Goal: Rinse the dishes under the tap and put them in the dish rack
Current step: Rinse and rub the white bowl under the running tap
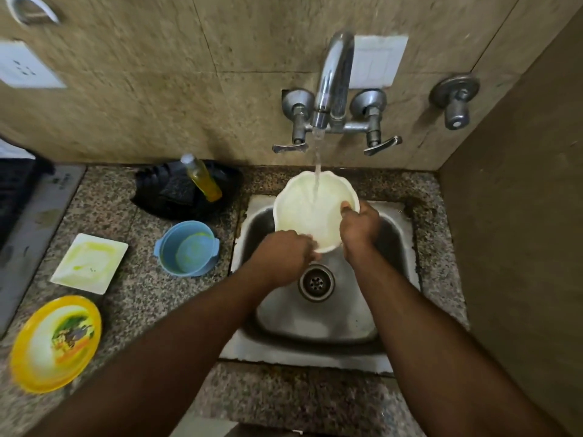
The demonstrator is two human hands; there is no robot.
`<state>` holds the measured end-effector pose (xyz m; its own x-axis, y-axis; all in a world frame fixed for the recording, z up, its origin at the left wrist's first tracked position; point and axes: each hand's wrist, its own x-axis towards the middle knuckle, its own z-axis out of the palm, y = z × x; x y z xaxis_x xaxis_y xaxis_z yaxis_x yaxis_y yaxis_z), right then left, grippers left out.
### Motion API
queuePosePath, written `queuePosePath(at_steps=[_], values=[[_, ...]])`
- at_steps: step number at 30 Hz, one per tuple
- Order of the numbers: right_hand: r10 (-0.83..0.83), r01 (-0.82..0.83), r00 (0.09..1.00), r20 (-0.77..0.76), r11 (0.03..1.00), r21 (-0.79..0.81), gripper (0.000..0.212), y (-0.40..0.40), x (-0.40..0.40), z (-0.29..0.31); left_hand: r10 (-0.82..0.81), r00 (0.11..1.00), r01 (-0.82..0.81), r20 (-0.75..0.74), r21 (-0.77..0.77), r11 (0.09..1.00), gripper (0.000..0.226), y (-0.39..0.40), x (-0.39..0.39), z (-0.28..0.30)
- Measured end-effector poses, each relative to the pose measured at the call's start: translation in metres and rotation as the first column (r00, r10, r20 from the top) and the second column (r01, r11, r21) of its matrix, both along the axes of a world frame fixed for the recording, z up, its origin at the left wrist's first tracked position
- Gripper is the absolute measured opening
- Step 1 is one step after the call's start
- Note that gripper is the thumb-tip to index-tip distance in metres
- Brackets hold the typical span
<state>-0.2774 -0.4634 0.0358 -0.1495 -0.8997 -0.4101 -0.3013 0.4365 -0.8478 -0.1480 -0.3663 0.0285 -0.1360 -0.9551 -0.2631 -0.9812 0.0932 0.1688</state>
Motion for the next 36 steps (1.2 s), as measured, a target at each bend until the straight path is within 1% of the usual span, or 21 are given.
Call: queuePosePath(at_steps=[4, 7, 8, 9, 11, 14, 15, 16, 17, 18, 19, 20, 21, 22, 23, 25, 26, 30, 33, 35, 36], values=[[0.139, -0.144, 0.986, -0.088, 0.988, -0.055, 0.03, 0.0, -0.004, 0.003, -0.147, 0.979, 0.147, 0.144, 0.008, 0.989, 0.091, 0.003, 0.042, -0.005], [0.169, -0.188, 0.97, -0.174, 0.977, -0.099, 0.028, 0.007, -0.007, 0.003, -0.16, 0.959, 0.143, 0.235, 0.091, 0.986, 0.121, 0.002, 0.061, -0.008], [0.152, -0.182, 0.967, -0.205, 0.974, -0.134, 0.027, 0.011, -0.006, 0.002, -0.148, 0.963, 0.126, 0.225, 0.108, 0.986, 0.12, 0.002, 0.06, -0.014], [0.123, -0.168, 0.964, -0.236, 0.969, -0.18, 0.027, 0.015, -0.006, 0.001, -0.123, 0.976, 0.102, 0.18, 0.123, 0.987, 0.111, 0.002, 0.057, -0.023], [0.044, -0.126, 0.959, -0.28, 0.952, -0.28, 0.025, 0.023, -0.005, 0.002, -0.011, 0.998, 0.018, -0.058, 0.122, 0.992, 0.091, 0.007, 0.044, -0.04], [-0.052, -0.055, 0.96, -0.276, 0.929, -0.365, 0.028, 0.027, -0.006, 0.003, 0.211, 0.861, -0.186, -0.463, 0.099, 0.978, 0.081, 0.02, 0.018, -0.058], [-0.081, -0.028, 0.958, -0.274, 0.928, -0.372, 0.03, 0.027, -0.008, 0.004, 0.292, 0.756, -0.268, -0.585, 0.129, 0.955, 0.078, 0.023, 0.006, -0.059], [-0.115, 0.005, 0.957, -0.268, 0.926, -0.377, 0.031, 0.026, -0.009, 0.004, 0.373, 0.581, -0.344, -0.723, 0.198, 0.918, 0.075, 0.023, -0.008, -0.056], [-0.147, 0.039, 0.955, -0.259, 0.924, -0.381, 0.032, 0.024, -0.01, 0.004, 0.447, 0.295, -0.419, -0.844, 0.306, 0.855, 0.067, 0.019, -0.023, -0.049], [-0.173, 0.068, 0.953, -0.248, 0.923, -0.379, 0.033, 0.023, -0.012, 0.004, 0.49, -0.033, -0.454, -0.871, 0.45, 0.769, 0.056, 0.013, -0.035, -0.042], [-0.182, 0.084, 0.954, -0.238, 0.926, -0.368, 0.035, 0.021, -0.014, 0.004, 0.499, -0.29, -0.451, -0.816, 0.577, 0.681, 0.048, 0.003, -0.043, -0.032], [-0.181, 0.093, 0.957, -0.228, 0.932, -0.349, 0.037, 0.02, -0.015, 0.005, 0.49, -0.443, -0.454, -0.751, 0.659, 0.6, 0.049, -0.009, -0.047, -0.029], [-0.177, 0.097, 0.959, -0.22, 0.939, -0.331, 0.039, 0.021, -0.017, 0.007, 0.48, -0.5, -0.482, -0.721, 0.692, 0.537, 0.057, -0.019, -0.049, -0.03], [-0.161, 0.088, 0.963, -0.215, 0.945, -0.316, 0.041, 0.024, -0.017, 0.008, 0.48, -0.498, -0.542, -0.722, 0.692, 0.478, 0.063, -0.029, -0.049, -0.036], [-0.134, 0.062, 0.967, -0.215, 0.948, -0.313, 0.044, 0.029, -0.016, 0.008, 0.511, -0.437, -0.633, -0.74, 0.657, 0.411, 0.06, -0.037, -0.046, -0.045], [-0.068, -0.006, 0.972, -0.223, 0.949, -0.315, 0.052, 0.04, -0.012, 0.01, 0.644, -0.276, -0.775, -0.713, 0.562, 0.29, 0.045, -0.056, -0.037, -0.064], [-0.05, -0.021, 0.974, -0.221, 0.95, -0.31, 0.057, 0.045, -0.011, 0.011, 0.716, -0.189, -0.811, -0.672, 0.518, 0.272, 0.039, -0.063, -0.033, -0.069], [-0.035, -0.018, 0.98, -0.196, 0.965, -0.261, 0.063, 0.052, -0.016, 0.011, 0.849, 0.237, -0.848, -0.472, 0.326, 0.418, 0.054, -0.073, -0.012, -0.054], [-0.004, -0.047, 0.979, -0.206, 0.969, -0.242, 0.063, 0.06, -0.015, 0.012, 0.87, 0.413, -0.839, -0.269, 0.259, 0.478, 0.079, -0.077, -0.005, -0.053], [-0.053, 0.011, 0.982, -0.182, 0.975, -0.224, 0.062, 0.057, -0.015, 0.012, 0.836, 0.523, -0.807, -0.168, 0.218, 0.548, 0.072, -0.08, -0.01, -0.058], [-0.093, 0.056, 0.981, -0.167, 0.974, -0.218, 0.061, 0.053, -0.015, 0.011, 0.818, 0.542, -0.793, -0.191, 0.208, 0.573, 0.061, -0.078, -0.013, -0.06]])
